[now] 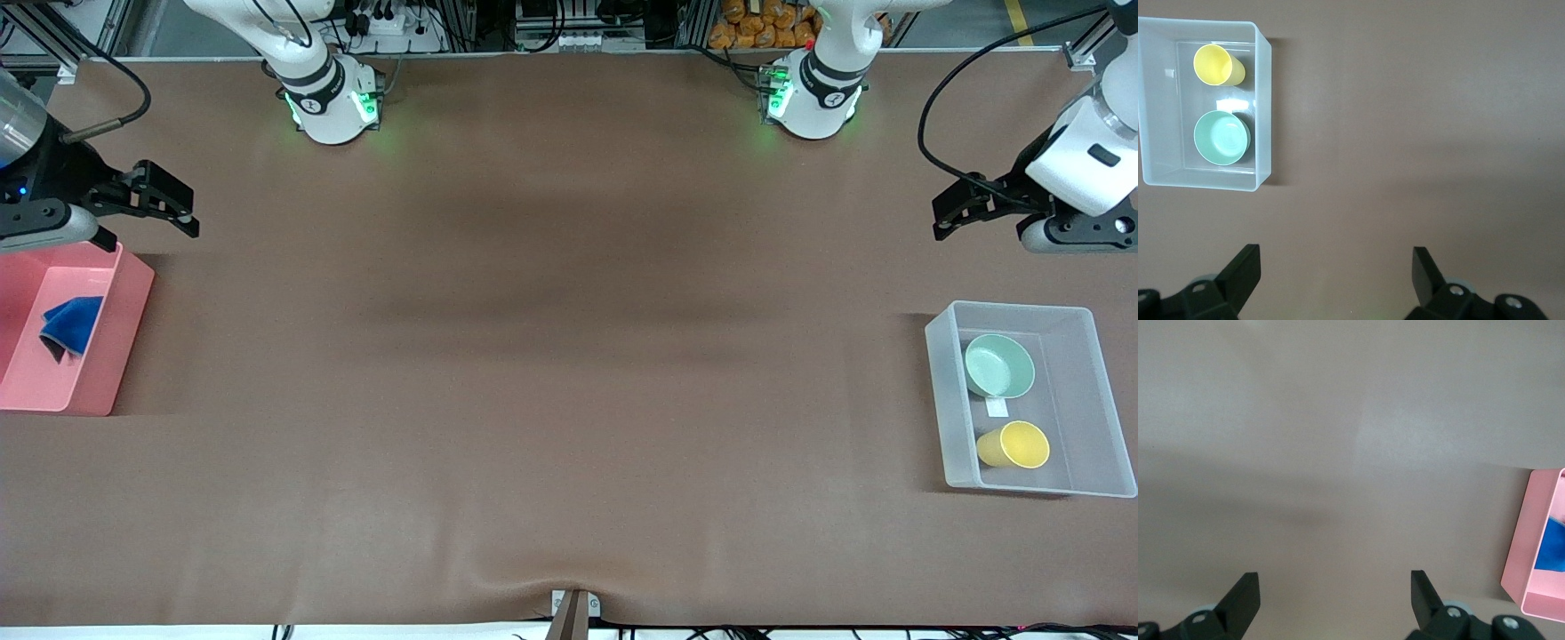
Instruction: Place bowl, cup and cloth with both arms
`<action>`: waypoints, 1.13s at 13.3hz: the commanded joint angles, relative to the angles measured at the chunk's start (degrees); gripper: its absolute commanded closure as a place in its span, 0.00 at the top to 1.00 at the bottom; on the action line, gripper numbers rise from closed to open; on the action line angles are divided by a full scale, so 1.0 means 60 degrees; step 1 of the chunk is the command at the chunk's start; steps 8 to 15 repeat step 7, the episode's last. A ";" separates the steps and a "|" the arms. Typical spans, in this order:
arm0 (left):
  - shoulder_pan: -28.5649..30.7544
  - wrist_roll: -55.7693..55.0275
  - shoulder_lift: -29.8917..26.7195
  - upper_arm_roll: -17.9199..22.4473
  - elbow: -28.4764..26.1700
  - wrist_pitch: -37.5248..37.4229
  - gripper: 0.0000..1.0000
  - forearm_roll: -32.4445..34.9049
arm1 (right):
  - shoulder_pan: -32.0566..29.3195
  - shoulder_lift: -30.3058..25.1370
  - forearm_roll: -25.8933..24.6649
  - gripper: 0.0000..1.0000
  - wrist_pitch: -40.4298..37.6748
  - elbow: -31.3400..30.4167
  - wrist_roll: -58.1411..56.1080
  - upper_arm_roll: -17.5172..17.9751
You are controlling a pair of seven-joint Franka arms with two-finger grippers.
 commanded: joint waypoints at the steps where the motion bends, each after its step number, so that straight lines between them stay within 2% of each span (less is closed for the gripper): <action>1: -0.0152 -0.0148 -0.0034 0.0135 0.0349 -0.0385 1.00 0.0149 | -0.0128 0.0109 0.0014 1.00 -0.0177 0.0233 -0.0063 0.0016; 5: -0.0226 -0.0162 -0.0034 0.0194 0.0569 -0.0810 1.00 0.0017 | -0.0069 0.0109 -0.0074 1.00 -0.0177 0.0190 -0.0151 0.0016; 7: -0.0211 -0.0162 -0.0048 0.0208 0.0685 -0.1000 1.00 0.0017 | -0.0025 0.0109 -0.0381 1.00 -0.0147 0.0190 -0.0151 0.0060; 15: -0.0211 -0.0162 -0.0048 0.0208 0.0685 -0.1000 1.00 0.0017 | -0.0025 0.0109 -0.0381 1.00 -0.0147 0.0190 -0.0151 0.0060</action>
